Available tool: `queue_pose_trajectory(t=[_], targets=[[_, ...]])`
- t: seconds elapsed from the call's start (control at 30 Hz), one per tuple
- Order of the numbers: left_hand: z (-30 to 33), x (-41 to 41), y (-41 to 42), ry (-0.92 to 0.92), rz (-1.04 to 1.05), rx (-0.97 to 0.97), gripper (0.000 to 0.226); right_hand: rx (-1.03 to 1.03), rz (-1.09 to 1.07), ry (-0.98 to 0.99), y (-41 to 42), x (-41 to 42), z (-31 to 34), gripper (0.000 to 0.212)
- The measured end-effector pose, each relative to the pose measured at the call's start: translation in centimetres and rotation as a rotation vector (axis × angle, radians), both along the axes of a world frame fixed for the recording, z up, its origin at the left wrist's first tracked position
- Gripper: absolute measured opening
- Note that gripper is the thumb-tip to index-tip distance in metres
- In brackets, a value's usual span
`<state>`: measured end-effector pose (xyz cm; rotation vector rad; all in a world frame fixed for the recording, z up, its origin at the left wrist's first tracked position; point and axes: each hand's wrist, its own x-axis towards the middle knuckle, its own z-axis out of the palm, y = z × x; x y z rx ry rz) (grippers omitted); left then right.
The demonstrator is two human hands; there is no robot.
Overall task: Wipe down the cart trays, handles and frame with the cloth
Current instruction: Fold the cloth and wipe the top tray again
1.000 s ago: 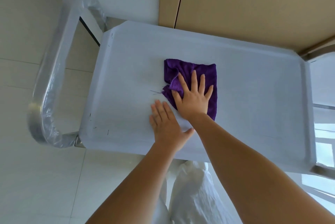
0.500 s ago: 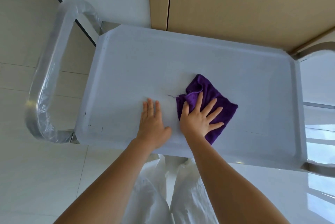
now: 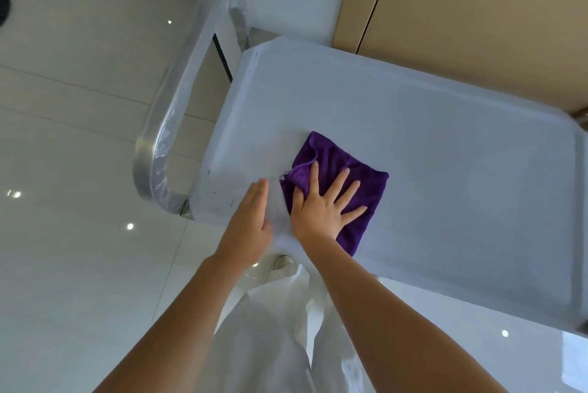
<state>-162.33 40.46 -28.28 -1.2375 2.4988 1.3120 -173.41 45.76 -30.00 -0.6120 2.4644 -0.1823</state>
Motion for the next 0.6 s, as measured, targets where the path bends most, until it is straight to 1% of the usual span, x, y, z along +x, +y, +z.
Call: queue_pose_trajectory(t=[0.07,0.2,0.27,0.37,0.47,0.53,0.6], targets=[[-0.2,1.7,0.0,0.018,0.043,-0.026,0.067,0.008,0.07,0.006,-0.8,1.1,0.1,0.059],[0.1,3.3,0.2,0.032,0.137,-0.016,0.073,0.021,0.186,0.028,-2.0,2.9,0.0,0.059],[0.2,3.8,0.2,0.058,0.178,-0.011,0.072,0.013,0.267,0.031,-2.9,4.0,0.1,0.059],[0.1,4.3,0.3,0.068,0.28,0.012,0.063,0.027,0.509,0.03,-4.0,5.5,0.3,0.058],[0.3,4.6,0.8,0.081,0.407,0.011,0.059,0.03,0.741,0.03,-4.2,5.9,0.3,0.056],[0.5,4.9,1.2,0.102,0.453,-0.014,0.062,0.008,0.888,0.03,-3.8,5.3,0.3,0.056],[0.7,5.0,1.5,0.099,0.454,-0.049,0.062,-0.015,1.06,0.031,-2.9,4.2,0.4,0.056]])
